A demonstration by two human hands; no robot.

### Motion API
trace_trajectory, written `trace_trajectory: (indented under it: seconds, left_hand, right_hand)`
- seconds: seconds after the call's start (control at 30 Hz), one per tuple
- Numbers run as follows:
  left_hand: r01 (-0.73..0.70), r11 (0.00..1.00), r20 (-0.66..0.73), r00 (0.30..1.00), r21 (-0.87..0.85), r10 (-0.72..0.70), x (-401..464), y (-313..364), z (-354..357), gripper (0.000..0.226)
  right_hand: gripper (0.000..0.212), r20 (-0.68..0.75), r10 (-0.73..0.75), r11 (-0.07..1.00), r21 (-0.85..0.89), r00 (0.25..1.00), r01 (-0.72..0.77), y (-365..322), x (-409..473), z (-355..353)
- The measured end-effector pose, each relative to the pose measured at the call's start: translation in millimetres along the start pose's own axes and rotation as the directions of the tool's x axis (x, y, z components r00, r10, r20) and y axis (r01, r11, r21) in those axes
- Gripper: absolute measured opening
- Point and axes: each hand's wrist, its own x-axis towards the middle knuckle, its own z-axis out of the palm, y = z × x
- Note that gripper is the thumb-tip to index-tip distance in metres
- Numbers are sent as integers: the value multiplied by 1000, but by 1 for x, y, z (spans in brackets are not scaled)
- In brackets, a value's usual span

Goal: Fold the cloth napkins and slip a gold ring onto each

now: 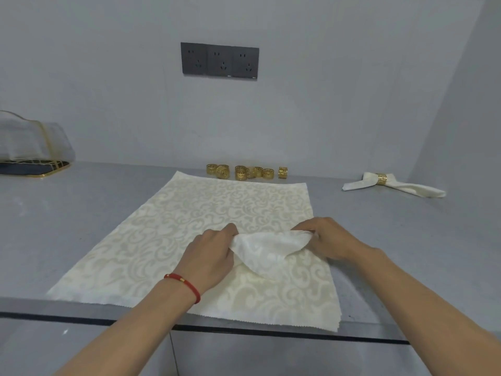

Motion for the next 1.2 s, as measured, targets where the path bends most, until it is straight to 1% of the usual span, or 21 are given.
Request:
trace_trajectory:
  seconds: [0.03, 0.07, 0.17, 0.2, 0.33, 0.37, 0.4, 0.5, 0.63, 0.73, 0.8, 0.87, 0.9, 0.97, 1.0, 1.07, 1.13, 1.2]
  left_hand:
    - [26, 1000, 8, 1000, 5, -26, -2, 1, 0, 18]
    - [47, 999, 20, 999, 26, -48, -4, 4, 2, 13]
    - [41, 991, 67, 997, 125, -50, -8, 17, 4, 1]
    - [36, 990, 76, 996, 134, -47, -9, 21, 3, 2]
    - [0, 995, 100, 995, 99, -10, -10, 32, -4, 17]
    - [-10, 996, 101, 995, 84, 1, -11, 34, -5, 21]
    - [-25, 998, 97, 995, 54, 19, -14, 36, -7, 25]
    - [-52, 997, 86, 995, -58, 57, -25, 38, -10, 31]
    - [30, 988, 166, 986, -149, -5, -43, 22, -28, 36]
    - [80, 975, 247, 969, -206, -28, -51, 10, -54, 31]
    - [117, 959, 332, 943, -256, -27, -47, 2, -72, 36]
    - [144, 942, 406, 914, -304, -9, -38, -9, -84, 39]
    - [160, 932, 422, 907, -326, -8, -32, -14, -87, 37]
    - [182, 921, 432, 902, -345, -17, -14, -24, -87, 26]
    - [175, 928, 433, 901, -327, -17, -3, -29, -84, 26]
    - [158, 948, 410, 911, -275, -33, 27, -41, -74, 34]
    - [166, 960, 386, 920, -224, -70, 61, -53, -57, 38]
    - [150, 981, 368, 925, -120, -96, 94, -61, -35, 36]
  right_hand:
    - [33, -59, -17, 1000, -10, 998, 16, 2, 0, 0]
    - [37, -83, -25, 1000, -20, 996, 24, 5, -1, -1]
    - [39, -104, -24, 999, -41, 994, 20, 4, -13, -10]
    - [37, -97, -22, 998, -59, 995, 17, 4, -21, -14]
    - [21, -4, 13, 947, -320, 1000, -13, 7, -75, -35]
    - [17, 17, 17, 940, -342, 1000, -10, 5, -88, -39]
    - [14, 26, 11, 950, -313, 1000, -2, 1, -101, -41]
    - [26, 7, -5, 996, -83, 1000, 6, -25, -130, -42]
    - [27, -7, -28, 986, 164, 1000, 29, -70, -142, -34]
    - [27, -14, -19, 979, 202, 1000, 22, -93, -137, -24]
    - [19, -39, -18, 978, 209, 999, 26, -105, -129, -20]
    - [27, -98, -30, 962, 266, 995, 55, -112, -116, -18]
    - [26, -107, -19, 953, 300, 994, 50, -112, -107, -18]
    - [26, -46, 48, 936, 350, 998, -29, -105, -85, -20]
    - [29, 6, 104, 924, 370, 995, -99, -100, -73, -20]
    - [30, 88, 231, 889, 385, 969, -247, -88, -45, -17]
    - [28, 97, 348, 884, 297, 932, -361, -75, -9, -10]
    - [30, 61, 438, 876, 197, 897, -441, -62, 27, 1]
